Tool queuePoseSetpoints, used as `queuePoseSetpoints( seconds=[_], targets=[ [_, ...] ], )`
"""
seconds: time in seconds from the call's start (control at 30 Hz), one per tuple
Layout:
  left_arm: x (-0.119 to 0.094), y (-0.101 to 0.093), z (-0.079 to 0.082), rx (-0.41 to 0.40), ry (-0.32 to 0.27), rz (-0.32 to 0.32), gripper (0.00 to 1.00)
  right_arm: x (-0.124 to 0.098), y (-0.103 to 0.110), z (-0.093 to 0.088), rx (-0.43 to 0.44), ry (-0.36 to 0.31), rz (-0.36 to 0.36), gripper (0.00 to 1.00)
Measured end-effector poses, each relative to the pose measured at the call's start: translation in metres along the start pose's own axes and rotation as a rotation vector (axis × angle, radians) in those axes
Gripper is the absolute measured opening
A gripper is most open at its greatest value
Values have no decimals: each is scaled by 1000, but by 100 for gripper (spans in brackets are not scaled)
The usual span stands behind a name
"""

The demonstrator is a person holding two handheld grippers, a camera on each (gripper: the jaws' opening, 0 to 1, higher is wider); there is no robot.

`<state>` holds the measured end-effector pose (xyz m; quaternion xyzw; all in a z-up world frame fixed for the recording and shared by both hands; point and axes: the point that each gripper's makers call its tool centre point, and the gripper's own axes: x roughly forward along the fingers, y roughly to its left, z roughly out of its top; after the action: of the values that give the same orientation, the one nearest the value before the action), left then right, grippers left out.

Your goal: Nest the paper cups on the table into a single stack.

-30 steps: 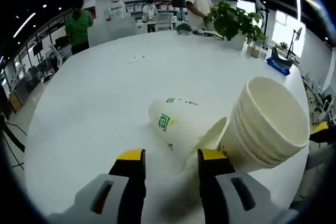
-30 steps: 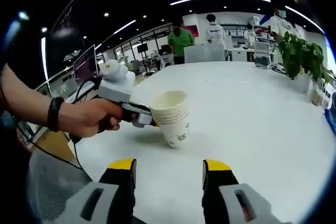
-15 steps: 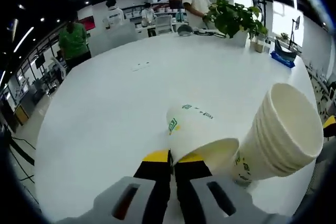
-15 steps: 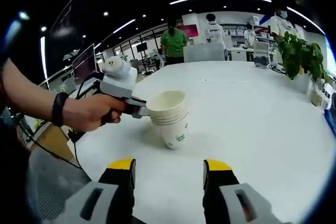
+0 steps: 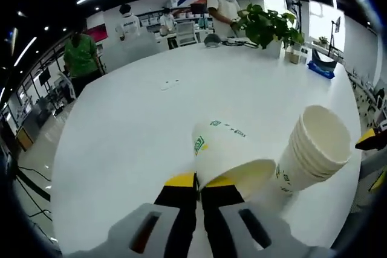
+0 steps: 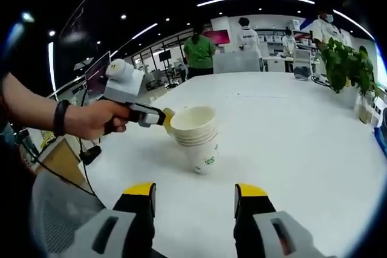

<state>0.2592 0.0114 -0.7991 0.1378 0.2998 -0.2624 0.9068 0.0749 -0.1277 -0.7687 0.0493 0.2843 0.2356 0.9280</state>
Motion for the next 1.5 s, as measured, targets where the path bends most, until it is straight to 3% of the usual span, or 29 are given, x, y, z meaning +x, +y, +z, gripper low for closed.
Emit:
queuePoseSetpoints(
  seconds=[0.1, 0.33, 1.1, 1.5],
  targets=[
    [-1, 3, 2, 5, -10, 3, 0, -1, 1, 1, 1, 0, 2, 52],
    [-32, -2, 17, 21, -39, 7, 0, -2, 2, 3, -7, -12, 2, 52],
    [-58, -7, 26, 62, -67, -7, 0, -2, 5, 7, -30, -33, 6, 54],
    [-86, -19, 47, 125, -109, -35, 0, -4, 9, 9, -46, -35, 16, 58]
  ],
)
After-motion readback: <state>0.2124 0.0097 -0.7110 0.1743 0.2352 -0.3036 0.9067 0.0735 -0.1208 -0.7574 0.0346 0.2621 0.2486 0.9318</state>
